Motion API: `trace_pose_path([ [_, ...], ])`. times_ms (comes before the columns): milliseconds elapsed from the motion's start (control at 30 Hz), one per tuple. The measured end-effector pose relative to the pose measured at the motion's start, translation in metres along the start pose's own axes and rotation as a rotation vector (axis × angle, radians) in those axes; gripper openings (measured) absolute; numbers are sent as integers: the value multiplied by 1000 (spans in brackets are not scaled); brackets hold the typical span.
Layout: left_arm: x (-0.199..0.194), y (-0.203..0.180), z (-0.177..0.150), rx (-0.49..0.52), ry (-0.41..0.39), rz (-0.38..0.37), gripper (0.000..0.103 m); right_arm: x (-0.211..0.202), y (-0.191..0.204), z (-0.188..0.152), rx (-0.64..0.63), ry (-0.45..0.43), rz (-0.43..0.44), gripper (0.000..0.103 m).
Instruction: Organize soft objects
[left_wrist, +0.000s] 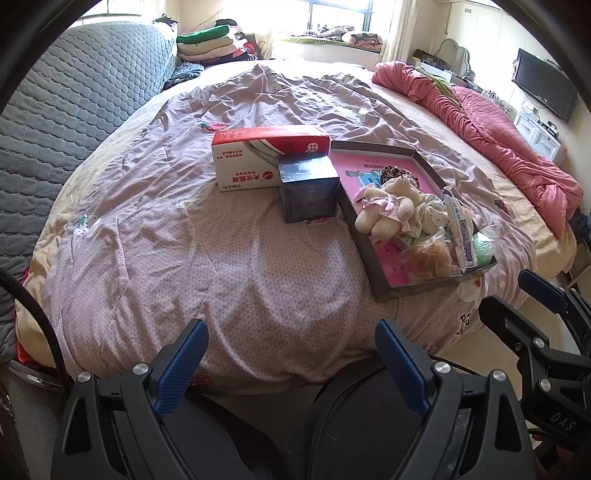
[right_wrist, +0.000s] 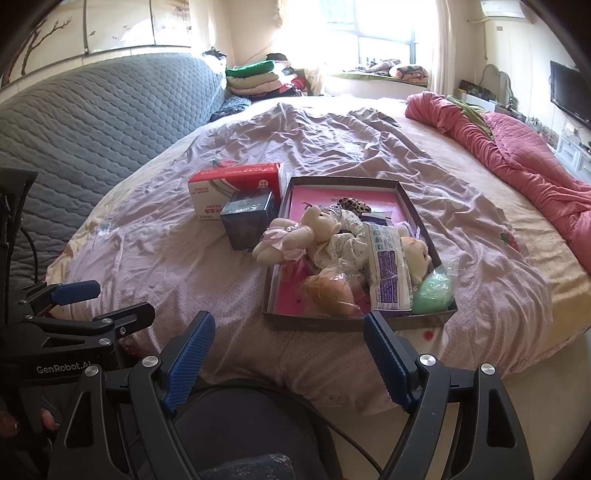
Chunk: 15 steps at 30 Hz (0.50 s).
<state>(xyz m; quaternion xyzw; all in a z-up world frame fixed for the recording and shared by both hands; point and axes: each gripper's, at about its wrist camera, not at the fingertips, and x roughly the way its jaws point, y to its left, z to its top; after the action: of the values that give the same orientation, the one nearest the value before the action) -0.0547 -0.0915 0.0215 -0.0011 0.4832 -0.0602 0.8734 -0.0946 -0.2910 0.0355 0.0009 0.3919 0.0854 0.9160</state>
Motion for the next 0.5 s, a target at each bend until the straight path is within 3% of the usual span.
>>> trace_pose_path([
  [500,1,2,1,0,-1,15,91,-1,-4,-1,15,1,-4,84],
])
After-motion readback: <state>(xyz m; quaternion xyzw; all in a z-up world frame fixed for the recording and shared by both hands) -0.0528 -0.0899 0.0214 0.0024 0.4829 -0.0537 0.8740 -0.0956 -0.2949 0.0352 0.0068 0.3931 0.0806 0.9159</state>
